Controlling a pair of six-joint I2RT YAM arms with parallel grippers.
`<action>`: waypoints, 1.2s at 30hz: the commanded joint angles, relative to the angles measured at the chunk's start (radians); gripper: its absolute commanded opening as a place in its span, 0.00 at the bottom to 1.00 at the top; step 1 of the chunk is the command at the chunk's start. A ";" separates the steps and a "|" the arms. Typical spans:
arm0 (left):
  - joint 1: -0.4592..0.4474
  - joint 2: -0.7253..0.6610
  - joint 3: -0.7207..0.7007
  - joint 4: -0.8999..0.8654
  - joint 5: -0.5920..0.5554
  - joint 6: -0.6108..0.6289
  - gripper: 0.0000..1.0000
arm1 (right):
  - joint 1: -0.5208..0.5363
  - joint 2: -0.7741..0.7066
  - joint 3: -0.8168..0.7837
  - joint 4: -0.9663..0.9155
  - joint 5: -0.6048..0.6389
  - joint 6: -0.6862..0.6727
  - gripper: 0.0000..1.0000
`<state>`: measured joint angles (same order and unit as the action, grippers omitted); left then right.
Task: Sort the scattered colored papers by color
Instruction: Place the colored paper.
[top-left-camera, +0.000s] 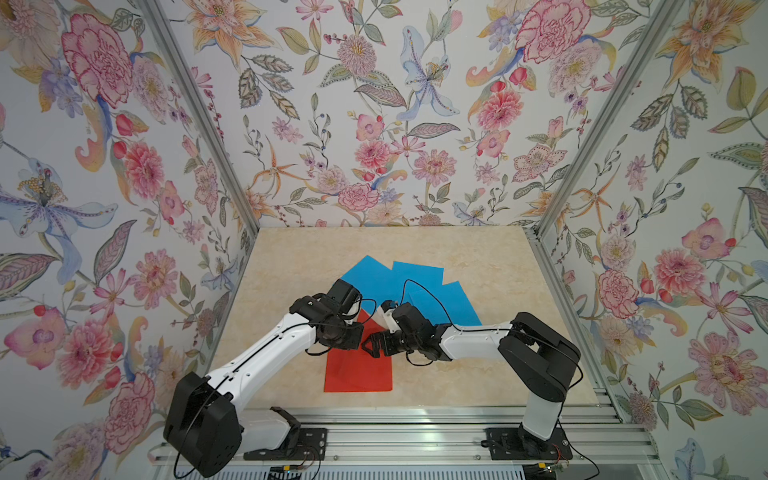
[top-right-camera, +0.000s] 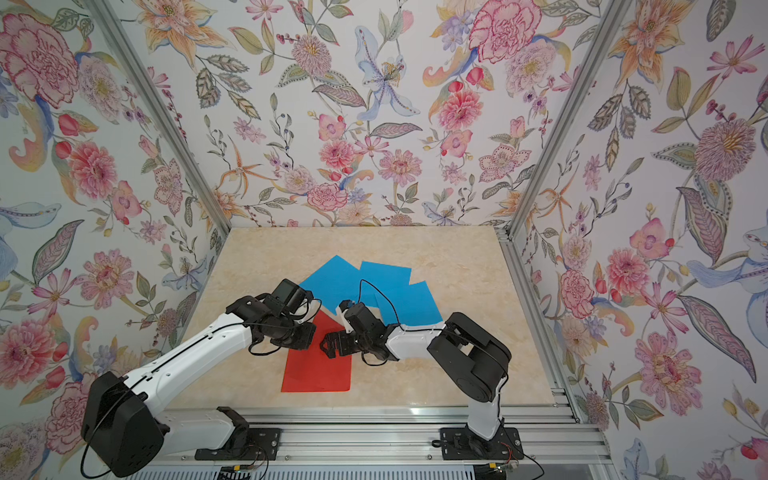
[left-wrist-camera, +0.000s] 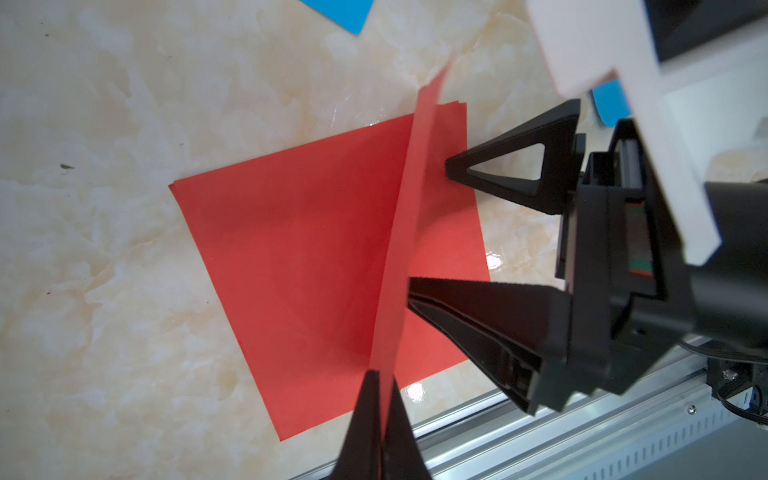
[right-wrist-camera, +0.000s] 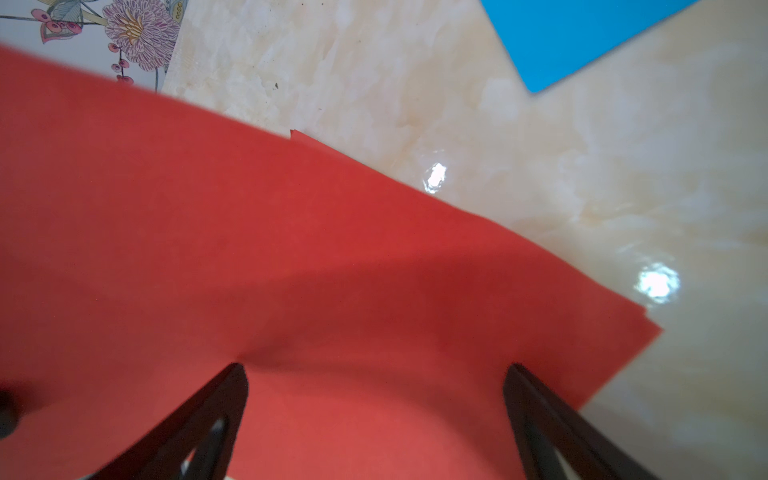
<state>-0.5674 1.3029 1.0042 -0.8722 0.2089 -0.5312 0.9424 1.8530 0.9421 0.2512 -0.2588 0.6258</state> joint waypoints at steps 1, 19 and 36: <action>0.011 -0.012 0.011 -0.025 0.011 -0.004 0.00 | 0.010 0.025 0.014 -0.044 -0.010 0.002 1.00; 0.006 -0.030 -0.084 -0.038 -0.129 -0.090 0.00 | 0.010 0.037 0.026 -0.047 -0.021 -0.001 1.00; 0.008 -0.051 -0.002 -0.048 -0.231 -0.092 0.94 | 0.010 0.049 0.021 -0.042 -0.024 0.006 1.00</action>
<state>-0.5674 1.2583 0.9527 -0.9012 0.0536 -0.6144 0.9432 1.8656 0.9569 0.2485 -0.2779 0.6258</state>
